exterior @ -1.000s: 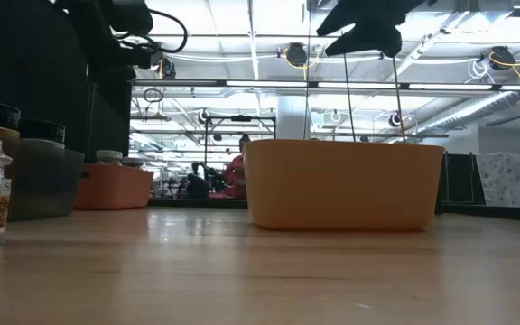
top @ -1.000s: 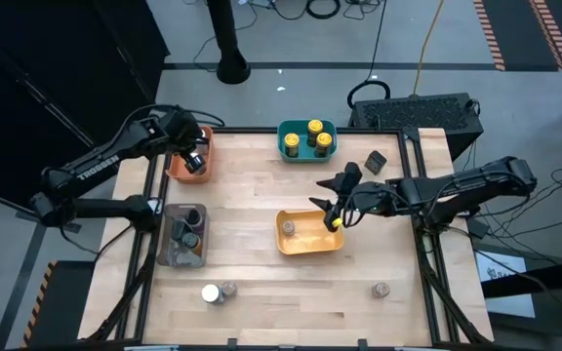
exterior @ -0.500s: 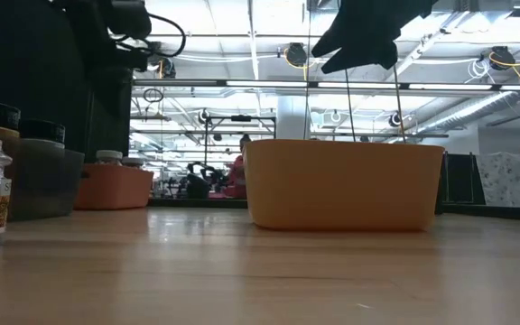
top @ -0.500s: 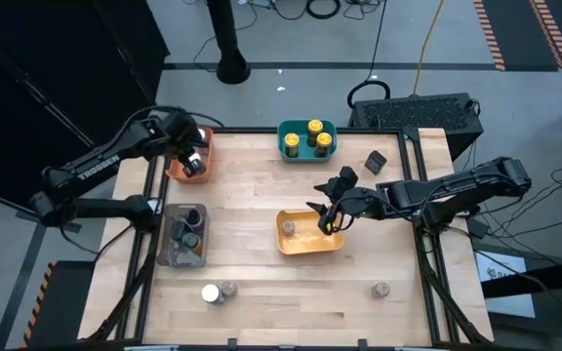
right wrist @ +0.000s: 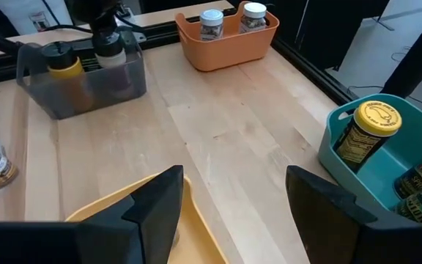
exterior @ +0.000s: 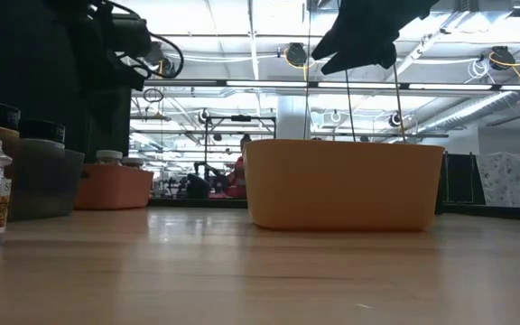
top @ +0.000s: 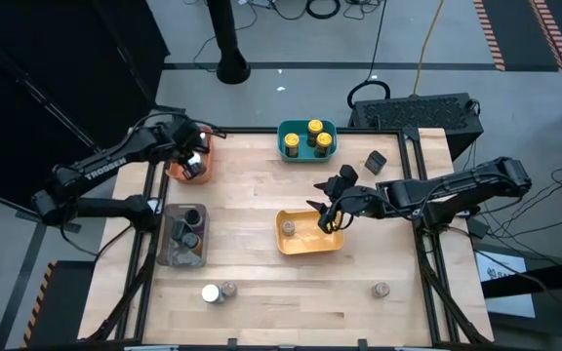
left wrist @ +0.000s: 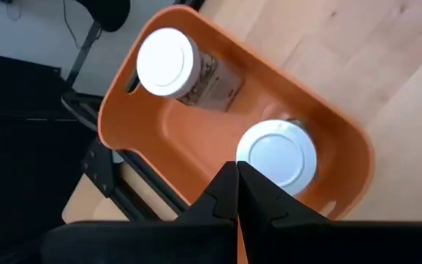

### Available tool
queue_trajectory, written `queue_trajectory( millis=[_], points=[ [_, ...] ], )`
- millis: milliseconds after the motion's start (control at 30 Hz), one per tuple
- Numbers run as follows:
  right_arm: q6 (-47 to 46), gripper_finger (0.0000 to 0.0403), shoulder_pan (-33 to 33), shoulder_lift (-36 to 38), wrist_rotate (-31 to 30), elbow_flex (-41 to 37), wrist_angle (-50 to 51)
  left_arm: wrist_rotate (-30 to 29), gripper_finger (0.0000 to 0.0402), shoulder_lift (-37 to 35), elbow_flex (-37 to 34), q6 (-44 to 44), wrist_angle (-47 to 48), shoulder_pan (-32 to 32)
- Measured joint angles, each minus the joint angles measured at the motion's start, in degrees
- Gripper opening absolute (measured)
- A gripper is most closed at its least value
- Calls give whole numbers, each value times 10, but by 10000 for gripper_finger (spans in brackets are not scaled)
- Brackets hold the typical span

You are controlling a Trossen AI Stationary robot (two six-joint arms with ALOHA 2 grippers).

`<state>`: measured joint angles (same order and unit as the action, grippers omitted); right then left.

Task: Sort spices by type
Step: Put the top white spice bottle into the orange bin

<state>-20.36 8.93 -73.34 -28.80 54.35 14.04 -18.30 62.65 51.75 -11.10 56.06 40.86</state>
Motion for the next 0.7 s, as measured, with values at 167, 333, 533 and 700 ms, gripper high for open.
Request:
queue_trajectory(
  millis=[167,333,533,700],
  points=[
    [0,226,0,0,0,0,0,-61,2,0,-36,-5,-59,0],
    [-1,226,0,0,0,0,0,-33,2,1,-59,-22,-97,3],
    [-1,226,0,0,0,0,0,-38,2,2,-59,-3,-104,4],
    [-2,226,0,0,1,0,0,-29,2,19,-59,30,-99,10]
  ],
)
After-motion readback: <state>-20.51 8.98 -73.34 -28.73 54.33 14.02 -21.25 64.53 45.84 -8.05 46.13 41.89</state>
